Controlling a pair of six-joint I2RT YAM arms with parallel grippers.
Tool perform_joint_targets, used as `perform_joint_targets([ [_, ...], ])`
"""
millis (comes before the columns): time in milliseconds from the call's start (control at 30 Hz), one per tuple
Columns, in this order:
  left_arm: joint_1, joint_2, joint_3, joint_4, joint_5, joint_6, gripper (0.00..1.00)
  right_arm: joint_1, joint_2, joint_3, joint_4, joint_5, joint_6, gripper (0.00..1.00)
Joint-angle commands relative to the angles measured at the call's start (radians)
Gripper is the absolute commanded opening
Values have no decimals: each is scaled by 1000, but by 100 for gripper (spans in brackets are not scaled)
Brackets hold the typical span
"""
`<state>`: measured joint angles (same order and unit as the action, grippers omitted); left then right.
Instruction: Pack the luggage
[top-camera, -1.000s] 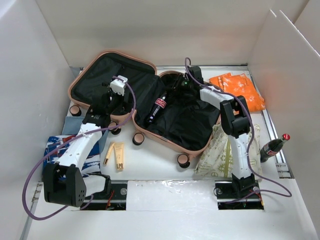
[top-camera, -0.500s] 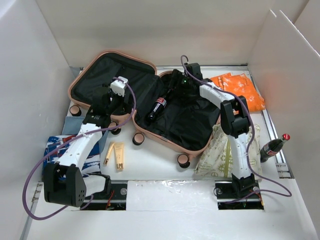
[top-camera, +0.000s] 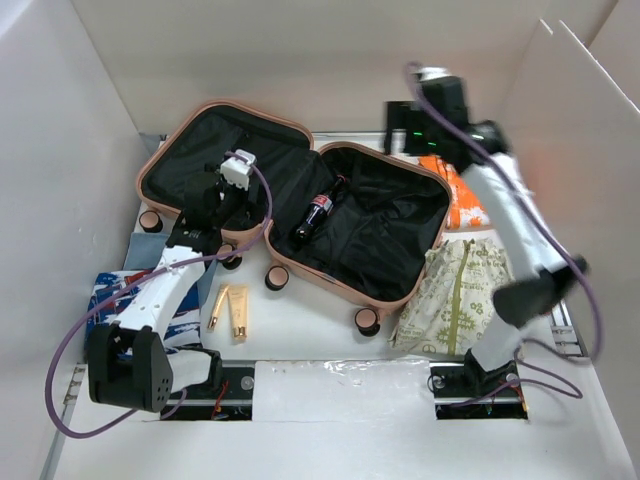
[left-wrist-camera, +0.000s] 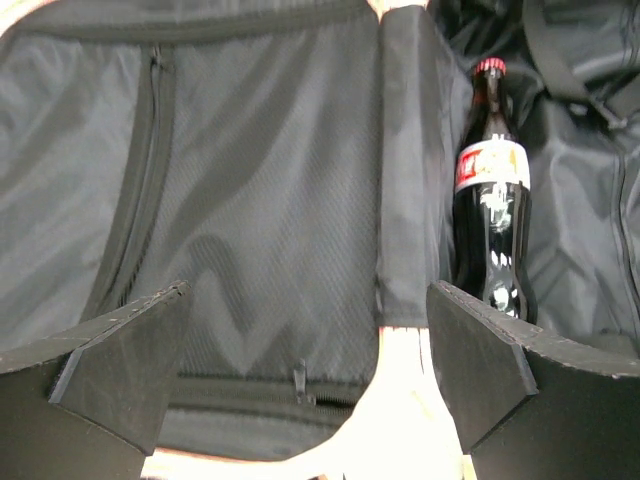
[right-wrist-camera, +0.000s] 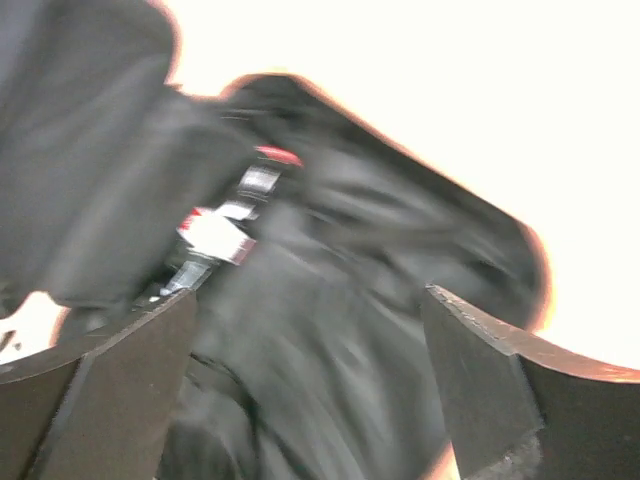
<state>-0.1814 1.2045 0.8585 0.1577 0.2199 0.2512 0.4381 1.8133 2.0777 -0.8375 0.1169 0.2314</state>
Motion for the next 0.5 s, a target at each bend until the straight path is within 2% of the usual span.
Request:
perform_joint_targets([
  [0,3,24,8,115,27,-21,100,-99,-224,-85,-427,375,96,99],
  [67,3,53,19,147,51,-35,100,-124,-382,-200,-529,459,294,99],
  [200,3,99,30,187,139,-35,100,-180,-646,-437,-546,517,422,99],
  [267,3,110,42,209,163,-35,100,-257,-744,-558,-546,517,466,99],
  [367,3,119,60,223,173,-35,100,-384,-798,-654,-546,564,464,99],
  [467,3,119,73,203,173,-35,100,-468,-798,-654,-546,638,412,99],
])
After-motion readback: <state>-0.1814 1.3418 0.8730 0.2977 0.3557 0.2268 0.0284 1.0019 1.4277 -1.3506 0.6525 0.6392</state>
